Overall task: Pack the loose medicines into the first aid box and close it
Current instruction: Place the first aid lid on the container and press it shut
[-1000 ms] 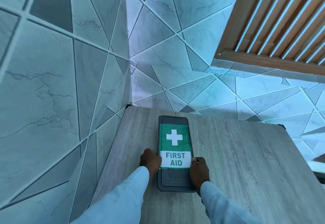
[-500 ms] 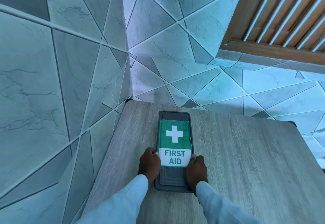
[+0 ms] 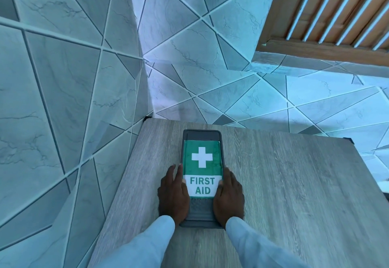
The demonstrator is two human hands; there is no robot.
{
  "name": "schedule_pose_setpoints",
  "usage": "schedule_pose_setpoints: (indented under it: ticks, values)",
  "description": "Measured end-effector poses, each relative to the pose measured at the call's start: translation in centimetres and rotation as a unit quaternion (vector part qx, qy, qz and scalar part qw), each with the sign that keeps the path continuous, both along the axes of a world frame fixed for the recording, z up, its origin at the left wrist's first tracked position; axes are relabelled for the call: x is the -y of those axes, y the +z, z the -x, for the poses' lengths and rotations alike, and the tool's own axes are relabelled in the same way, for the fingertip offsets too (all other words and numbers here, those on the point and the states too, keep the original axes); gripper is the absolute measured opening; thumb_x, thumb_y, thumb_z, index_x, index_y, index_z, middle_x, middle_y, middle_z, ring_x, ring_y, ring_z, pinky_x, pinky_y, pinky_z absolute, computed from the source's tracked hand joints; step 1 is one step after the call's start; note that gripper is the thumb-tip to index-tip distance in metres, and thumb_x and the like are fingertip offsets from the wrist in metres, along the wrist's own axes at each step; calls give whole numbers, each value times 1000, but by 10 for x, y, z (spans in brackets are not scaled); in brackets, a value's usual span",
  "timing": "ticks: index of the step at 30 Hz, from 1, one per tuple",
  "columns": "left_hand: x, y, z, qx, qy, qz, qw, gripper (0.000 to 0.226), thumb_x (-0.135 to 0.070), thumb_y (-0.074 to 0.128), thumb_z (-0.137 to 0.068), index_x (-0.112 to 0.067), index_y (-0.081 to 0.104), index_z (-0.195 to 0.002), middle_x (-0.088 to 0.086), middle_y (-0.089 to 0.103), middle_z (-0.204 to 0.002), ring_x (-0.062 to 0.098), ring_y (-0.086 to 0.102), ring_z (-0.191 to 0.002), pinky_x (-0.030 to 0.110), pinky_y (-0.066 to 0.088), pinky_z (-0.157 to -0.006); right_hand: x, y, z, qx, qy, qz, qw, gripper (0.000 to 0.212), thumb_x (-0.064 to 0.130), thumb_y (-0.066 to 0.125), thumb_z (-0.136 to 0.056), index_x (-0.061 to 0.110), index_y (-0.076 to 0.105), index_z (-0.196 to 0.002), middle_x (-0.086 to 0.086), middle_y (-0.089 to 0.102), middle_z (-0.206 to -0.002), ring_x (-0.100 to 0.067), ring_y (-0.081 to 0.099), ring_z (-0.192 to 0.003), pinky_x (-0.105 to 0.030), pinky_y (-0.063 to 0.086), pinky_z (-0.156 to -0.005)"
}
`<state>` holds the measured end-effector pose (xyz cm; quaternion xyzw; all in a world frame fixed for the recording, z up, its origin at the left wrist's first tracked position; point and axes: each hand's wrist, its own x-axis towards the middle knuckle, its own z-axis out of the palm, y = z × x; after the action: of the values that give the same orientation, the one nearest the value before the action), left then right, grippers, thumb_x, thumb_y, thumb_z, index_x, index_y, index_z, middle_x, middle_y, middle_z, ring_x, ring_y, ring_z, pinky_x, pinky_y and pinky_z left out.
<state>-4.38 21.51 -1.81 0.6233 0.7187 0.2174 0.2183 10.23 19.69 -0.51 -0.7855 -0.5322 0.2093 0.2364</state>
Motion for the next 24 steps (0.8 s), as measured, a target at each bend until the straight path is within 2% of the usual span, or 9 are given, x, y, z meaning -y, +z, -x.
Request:
schedule_pose_setpoints:
  ticks: [4, 8, 10, 14, 17, 20, 22, 24]
  values:
    - [0, 2, 0, -26, -1, 21, 999, 53, -44, 28, -99, -26, 28, -149, 3, 26, -158, 24, 31, -140, 46, 29, -114, -3, 0, -2, 23, 26, 55, 998, 57, 46, 20, -99, 27, 11, -151, 0, 17, -161, -24, 18, -146, -50, 23, -114]
    - [-1, 2, 1, -41, -1, 31, 999, 54, -46, 28, -99, -27, 29, -149, 3, 30, -156, 23, 30, -141, 47, 26, -115, -3, -2, -2, 26, 28, 71, 997, 62, 53, 21, -97, 29, 7, -152, 2, 15, -161, -22, 15, -147, -51, 21, -116]
    - [-3, 0, 1, -47, -5, 30, 998, 55, -47, 29, -98, -26, 30, -148, 2, 36, -153, 23, 35, -138, 48, 30, -113, -5, -3, -2, 25, 25, 80, 996, 64, 56, 22, -95, 30, 8, -151, 3, 19, -160, -22, 18, -146, -51, 19, -116]
    - [-7, -2, 4, -62, -12, 20, 998, 51, -46, 38, -96, -26, 38, -143, 0, 49, -142, 22, 46, -130, 48, 41, -107, -10, -3, -4, 31, 36, 88, 995, 66, 59, 24, -93, 29, 12, -150, 5, 35, -153, -23, 28, -143, -51, 21, -116]
    - [-12, 4, 10, -97, -29, -7, 995, 47, -43, 44, -94, -23, 50, -135, 2, 55, -137, 24, 50, -126, 49, 42, -106, -12, 0, -4, 35, 37, 82, 995, 63, 59, 26, -93, 27, 20, -148, 4, 38, -152, -23, 28, -142, -51, 20, -117]
    - [-23, 16, 17, -133, -50, -53, 988, 39, -39, 46, -89, -19, 67, -115, 5, 60, -131, 27, 54, -122, 50, 42, -102, -17, 4, -7, 75, 37, 37, 996, 63, 61, 22, -89, 24, 37, -138, 0, 41, -150, -24, 32, -140, -51, 25, -113]
    - [-36, 25, 20, -146, -75, -77, 983, 35, -37, 46, -90, -17, 70, -106, 6, 61, -131, 28, 55, -121, 50, 41, -103, -27, 9, -12, 106, 44, 4, 993, 65, 62, 18, -86, 22, 46, -130, -4, 42, -149, -26, 33, -139, -51, 27, -109]
    - [-50, 33, 21, -156, -123, -83, 977, 40, -34, 39, -93, -13, 63, -117, 7, 56, -137, 28, 50, -127, 48, 37, -108, -42, 14, -18, 124, 69, -7, 990, 63, 57, 19, -89, 21, 42, -136, -4, 36, -153, -25, 28, -142, -51, 24, -111]
